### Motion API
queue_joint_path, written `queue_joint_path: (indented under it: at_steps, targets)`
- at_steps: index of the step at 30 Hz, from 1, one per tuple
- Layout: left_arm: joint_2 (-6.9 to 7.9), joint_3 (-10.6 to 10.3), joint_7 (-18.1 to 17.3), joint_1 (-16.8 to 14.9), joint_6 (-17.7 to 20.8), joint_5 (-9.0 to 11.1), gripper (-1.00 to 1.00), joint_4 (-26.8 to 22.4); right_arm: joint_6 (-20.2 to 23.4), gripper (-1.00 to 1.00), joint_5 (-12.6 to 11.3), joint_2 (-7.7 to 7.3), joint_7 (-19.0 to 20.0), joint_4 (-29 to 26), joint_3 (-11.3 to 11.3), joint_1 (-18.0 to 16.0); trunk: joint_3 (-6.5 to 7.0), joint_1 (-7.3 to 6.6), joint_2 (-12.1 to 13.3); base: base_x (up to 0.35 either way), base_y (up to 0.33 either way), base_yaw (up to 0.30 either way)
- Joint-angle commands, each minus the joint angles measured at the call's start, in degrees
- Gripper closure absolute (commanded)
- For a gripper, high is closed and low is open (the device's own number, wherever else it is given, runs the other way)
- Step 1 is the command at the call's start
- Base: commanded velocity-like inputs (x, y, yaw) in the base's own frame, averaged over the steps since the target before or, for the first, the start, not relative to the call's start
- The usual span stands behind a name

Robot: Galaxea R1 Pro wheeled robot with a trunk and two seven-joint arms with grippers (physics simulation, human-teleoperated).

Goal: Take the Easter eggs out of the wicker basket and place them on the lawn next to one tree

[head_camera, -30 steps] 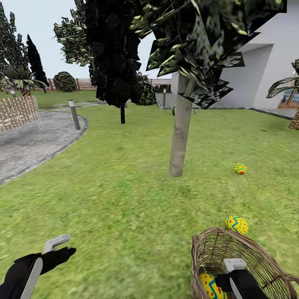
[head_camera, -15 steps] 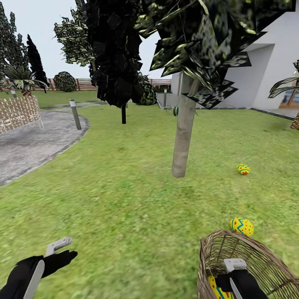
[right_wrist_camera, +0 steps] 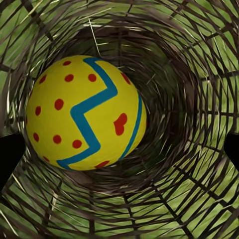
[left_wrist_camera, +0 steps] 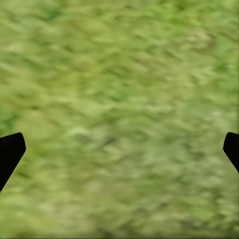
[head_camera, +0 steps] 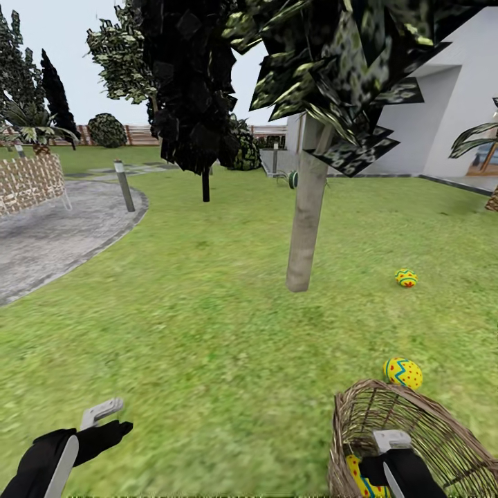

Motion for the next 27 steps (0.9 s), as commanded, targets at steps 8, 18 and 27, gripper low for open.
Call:
queue_joint_path:
  at_steps: [8,18,27]
  targets:
    - [-0.01,0.1,-0.3,0.0,0.3,0.1,-1.00,0.0,0.3,-1.00,0.2,0.04,0.0,0.0,0.1,0.0,-1.83,0.19,-0.1,0.000,0.000,0.000]
    - [-0.01,0.1,-0.3,0.0,0.3,0.1,-1.00,0.1,0.3,-1.00,0.1,0.05,0.0,0.0,0.1,0.0,-4.05,0.45,-0.3,0.000,0.000,0.000]
    - [-1.00,0.0,-0.3,0.0,0.3,-0.1,-1.00,1.7,0.3,-1.00,0.2,0.12,0.0,0.0,0.1,0.0,-4.27,0.48,-0.3,0.040,0.000,0.000]
